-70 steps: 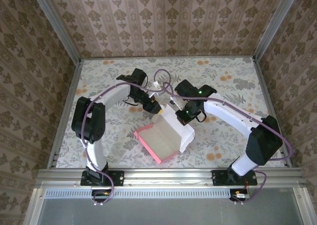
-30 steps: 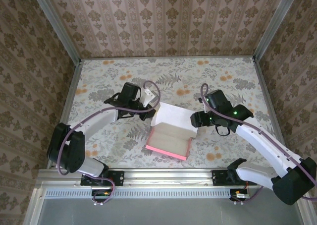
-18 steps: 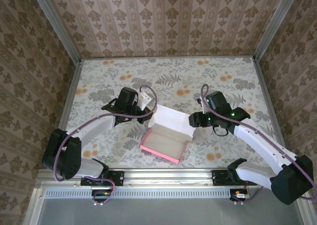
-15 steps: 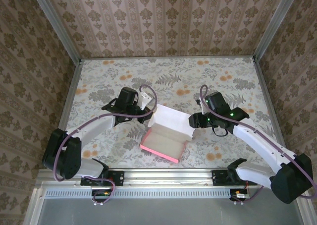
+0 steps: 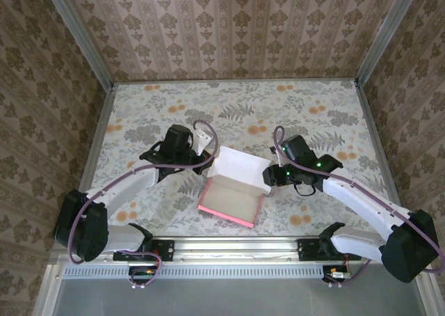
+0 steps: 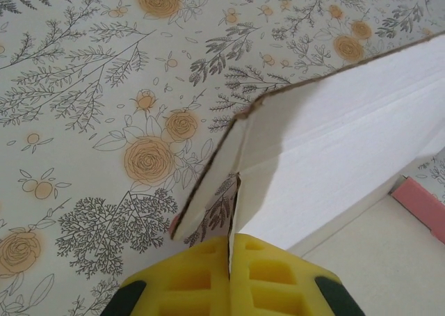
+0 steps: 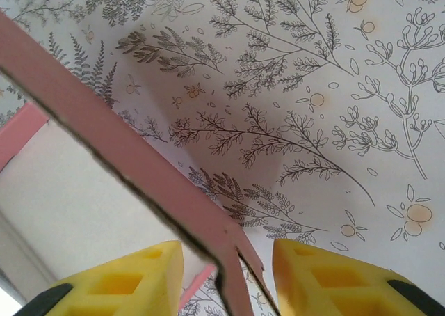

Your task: Fold the paper box

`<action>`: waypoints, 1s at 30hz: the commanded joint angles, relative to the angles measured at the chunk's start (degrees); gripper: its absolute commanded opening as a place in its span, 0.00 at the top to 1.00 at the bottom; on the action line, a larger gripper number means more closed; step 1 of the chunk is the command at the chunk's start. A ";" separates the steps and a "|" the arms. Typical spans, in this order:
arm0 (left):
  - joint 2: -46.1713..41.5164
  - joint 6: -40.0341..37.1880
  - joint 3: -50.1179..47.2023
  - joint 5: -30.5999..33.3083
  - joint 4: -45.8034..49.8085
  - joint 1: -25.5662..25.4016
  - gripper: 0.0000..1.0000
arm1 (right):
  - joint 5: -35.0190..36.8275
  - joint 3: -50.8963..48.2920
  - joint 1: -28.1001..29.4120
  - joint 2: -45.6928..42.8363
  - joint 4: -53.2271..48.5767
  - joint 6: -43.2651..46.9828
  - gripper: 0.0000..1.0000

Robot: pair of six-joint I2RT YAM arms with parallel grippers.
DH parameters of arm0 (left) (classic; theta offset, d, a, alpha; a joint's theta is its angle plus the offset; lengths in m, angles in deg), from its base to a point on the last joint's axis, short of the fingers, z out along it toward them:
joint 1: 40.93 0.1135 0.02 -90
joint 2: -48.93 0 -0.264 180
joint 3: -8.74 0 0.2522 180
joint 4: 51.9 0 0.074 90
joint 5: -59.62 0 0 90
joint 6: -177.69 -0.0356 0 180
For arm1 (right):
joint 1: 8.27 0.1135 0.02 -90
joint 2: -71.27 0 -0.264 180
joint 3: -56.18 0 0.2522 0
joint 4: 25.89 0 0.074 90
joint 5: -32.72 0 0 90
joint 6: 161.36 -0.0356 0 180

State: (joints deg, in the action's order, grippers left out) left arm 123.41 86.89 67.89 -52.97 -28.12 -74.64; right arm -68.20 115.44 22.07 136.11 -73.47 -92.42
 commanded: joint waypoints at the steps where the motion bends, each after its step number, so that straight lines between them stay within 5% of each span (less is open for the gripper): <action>1: -1.00 1.06 -0.83 0.96 0.26 -0.38 0.99 | 2.94 0.60 0.94 0.89 1.66 -0.16 0.64; 20: -1.04 9.95 1.28 11.49 0.81 -4.88 0.99 | 9.69 3.93 3.08 1.00 -1.28 -7.56 0.90; 30: -0.74 20.37 3.18 19.38 -3.82 -8.74 0.93 | 23.78 8.36 6.26 2.42 0.00 -16.95 0.95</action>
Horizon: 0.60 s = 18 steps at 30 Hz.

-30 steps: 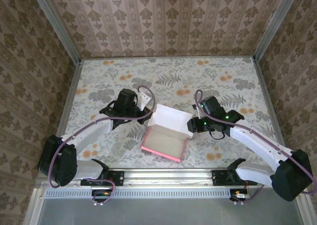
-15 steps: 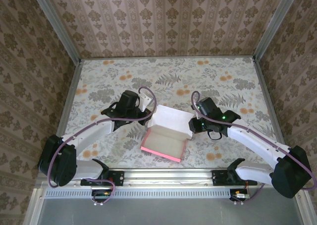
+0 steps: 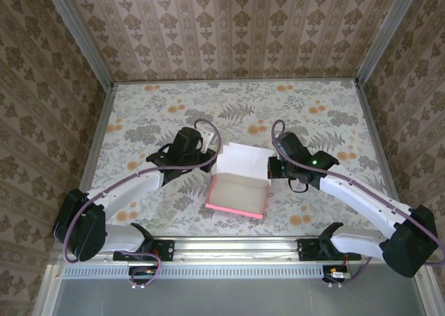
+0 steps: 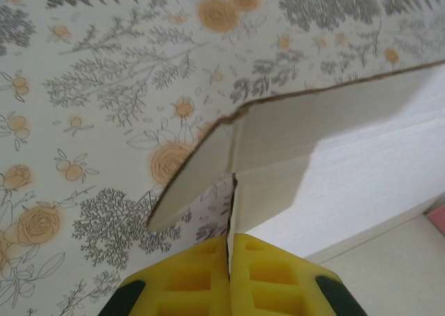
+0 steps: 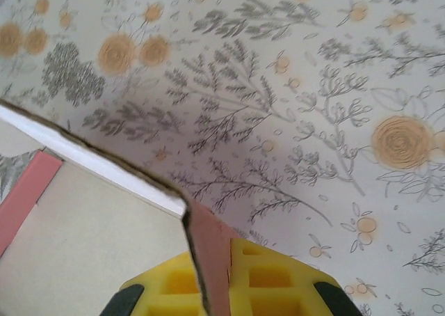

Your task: Fold the paper box

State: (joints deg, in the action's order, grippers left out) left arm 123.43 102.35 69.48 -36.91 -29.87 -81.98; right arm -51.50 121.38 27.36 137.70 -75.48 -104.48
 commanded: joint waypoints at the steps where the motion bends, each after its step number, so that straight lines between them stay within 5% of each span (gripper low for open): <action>1: -0.76 5.81 1.59 4.49 -2.95 -1.76 0.93 | 9.06 2.65 1.33 1.17 2.38 -5.61 0.95; 18: 0.59 9.27 -7.62 18.54 -27.40 -4.38 0.92 | 24.05 -5.31 3.49 1.97 25.63 -7.09 0.95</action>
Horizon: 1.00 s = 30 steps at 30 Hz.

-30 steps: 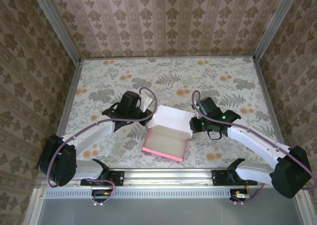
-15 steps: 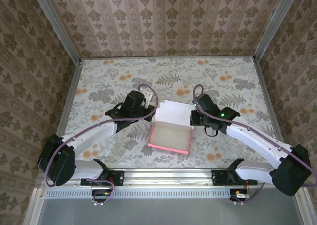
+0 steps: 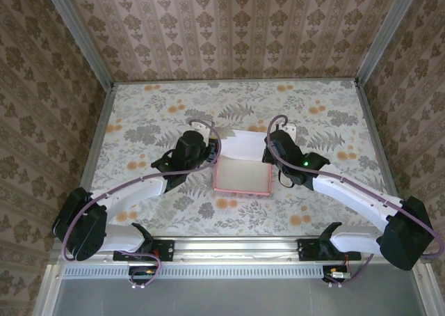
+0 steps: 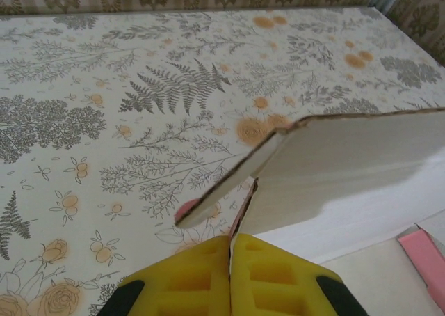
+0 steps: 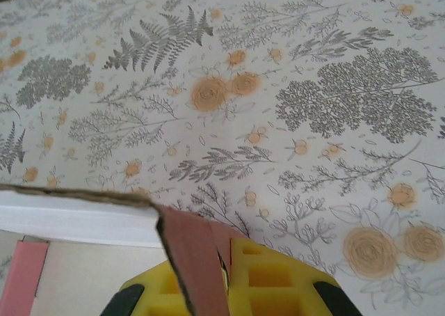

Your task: Fold the paper box

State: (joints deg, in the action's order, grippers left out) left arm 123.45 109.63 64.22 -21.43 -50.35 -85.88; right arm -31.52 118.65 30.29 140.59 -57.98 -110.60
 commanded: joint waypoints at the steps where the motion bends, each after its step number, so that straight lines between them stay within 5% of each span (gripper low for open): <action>1: 0.98 2.47 -3.30 3.33 -8.94 -0.51 0.92 | 4.36 -3.88 0.92 -1.15 10.14 -0.72 0.95; 16: 7.74 8.69 -12.54 7.52 -33.52 -2.60 0.90 | 9.33 -14.27 3.96 -2.53 24.29 1.80 0.95; 30: 11.47 16.97 -16.80 12.95 -41.38 -7.23 0.90 | 13.96 -17.27 6.98 -2.08 25.22 -0.81 0.96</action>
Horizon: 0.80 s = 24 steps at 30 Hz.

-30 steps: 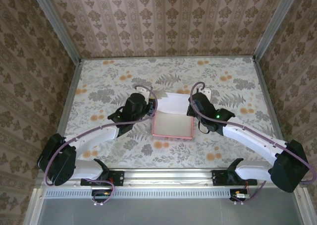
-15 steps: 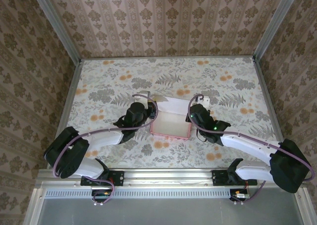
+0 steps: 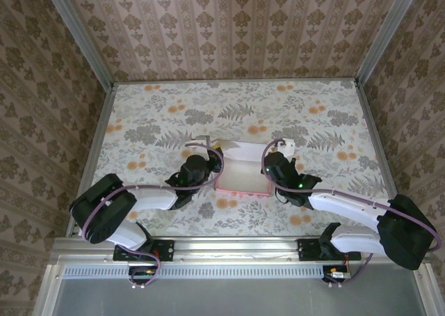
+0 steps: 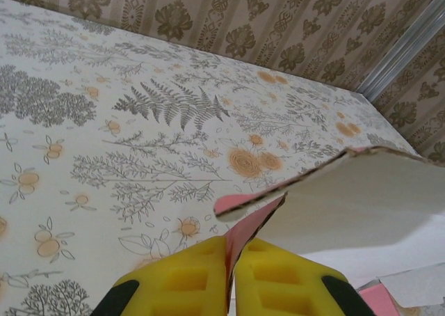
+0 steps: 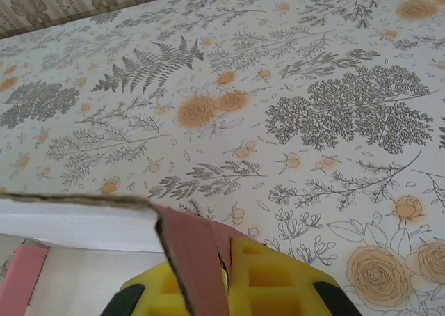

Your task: Fold the paper box

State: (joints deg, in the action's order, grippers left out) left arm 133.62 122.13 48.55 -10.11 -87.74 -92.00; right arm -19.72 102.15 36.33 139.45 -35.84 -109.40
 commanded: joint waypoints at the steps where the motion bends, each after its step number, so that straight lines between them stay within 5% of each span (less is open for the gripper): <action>1: 1.94 5.84 -1.54 2.03 -5.28 -1.44 0.90 | 2.38 -0.98 1.23 -0.95 3.00 -2.20 0.95; 24: 4.50 9.62 -8.00 9.65 -11.25 -7.94 0.92 | 3.48 -8.97 4.75 -8.09 -1.03 -8.38 0.93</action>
State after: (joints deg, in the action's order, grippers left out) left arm 138.23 129.78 42.58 -2.00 -101.71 -99.14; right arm -16.92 95.02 40.65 132.89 -35.14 -114.54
